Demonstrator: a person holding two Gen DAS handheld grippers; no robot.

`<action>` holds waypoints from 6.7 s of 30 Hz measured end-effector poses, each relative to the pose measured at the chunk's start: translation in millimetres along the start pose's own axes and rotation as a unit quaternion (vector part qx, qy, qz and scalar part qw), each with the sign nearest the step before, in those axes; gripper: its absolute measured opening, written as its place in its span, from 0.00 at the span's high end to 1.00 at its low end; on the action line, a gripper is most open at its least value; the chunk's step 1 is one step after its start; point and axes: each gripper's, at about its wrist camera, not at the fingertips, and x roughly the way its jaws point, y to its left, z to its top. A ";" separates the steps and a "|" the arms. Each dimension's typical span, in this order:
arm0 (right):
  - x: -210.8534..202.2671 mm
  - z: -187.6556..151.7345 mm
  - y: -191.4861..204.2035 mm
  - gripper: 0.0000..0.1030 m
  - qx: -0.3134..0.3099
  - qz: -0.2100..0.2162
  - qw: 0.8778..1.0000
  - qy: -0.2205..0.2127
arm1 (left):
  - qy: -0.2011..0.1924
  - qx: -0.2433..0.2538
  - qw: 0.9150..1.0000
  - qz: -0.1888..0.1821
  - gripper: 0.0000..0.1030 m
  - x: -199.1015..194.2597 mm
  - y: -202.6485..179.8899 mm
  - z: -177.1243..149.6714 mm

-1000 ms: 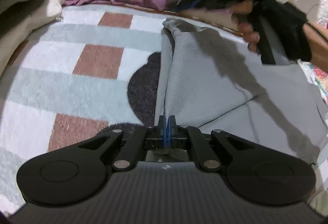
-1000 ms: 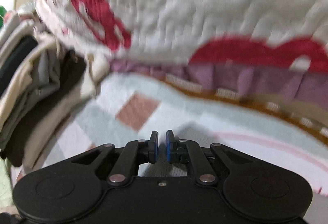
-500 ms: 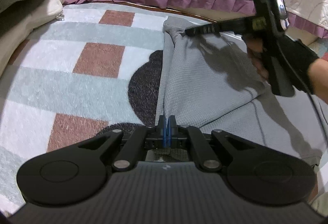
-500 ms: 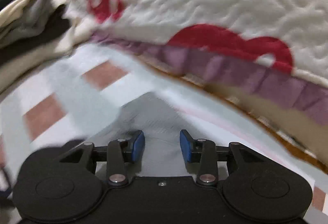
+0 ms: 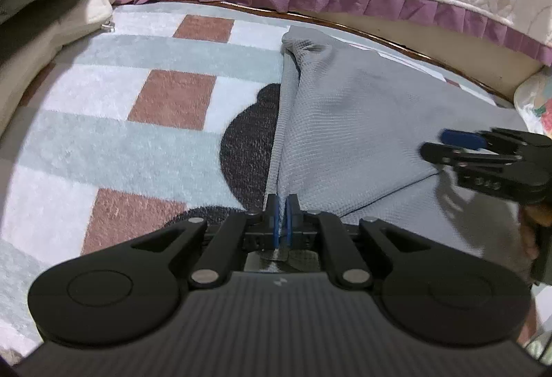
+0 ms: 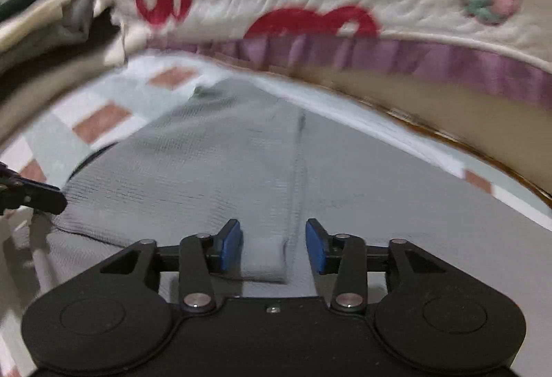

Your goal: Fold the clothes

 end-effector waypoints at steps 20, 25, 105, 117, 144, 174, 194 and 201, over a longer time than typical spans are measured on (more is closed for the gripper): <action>-203.4 -182.9 -205.6 0.73 0.347 -0.147 0.922 -0.090 | -0.042 0.178 0.982 -0.051 0.58 -28.7 -166.4 -8.3; -228.1 -224.4 -252.1 0.50 0.411 -0.152 0.890 -0.127 | -0.019 0.262 0.959 -0.104 0.57 -15.1 -243.9 -29.3; -185.9 -213.3 -197.9 0.89 0.217 -0.102 0.964 -0.112 | -0.022 0.410 0.912 -0.014 0.91 101.2 -384.0 75.6; -191.5 -212.7 -202.6 0.89 0.218 -0.117 0.962 -0.116 | 0.029 0.238 0.968 -0.076 0.53 112.4 -325.9 63.1; -193.0 -220.2 -217.1 0.81 0.257 -0.067 0.957 -0.117 | -0.016 0.286 0.954 0.091 0.37 141.2 -342.7 56.8; -198.6 -230.0 -207.6 0.35 0.662 -0.022 0.731 -0.165 | 0.003 0.175 0.984 -0.024 0.36 38.1 -232.0 -4.7; -188.7 -65.6 -140.9 0.82 0.327 -0.014 0.926 -0.187 | -0.007 -0.016 0.999 -0.043 0.36 7.2 -55.0 79.2; -139.2 41.8 -30.6 0.82 0.098 0.109 0.979 -0.144 | -0.019 -0.158 0.987 -0.037 0.35 -40.6 13.8 38.0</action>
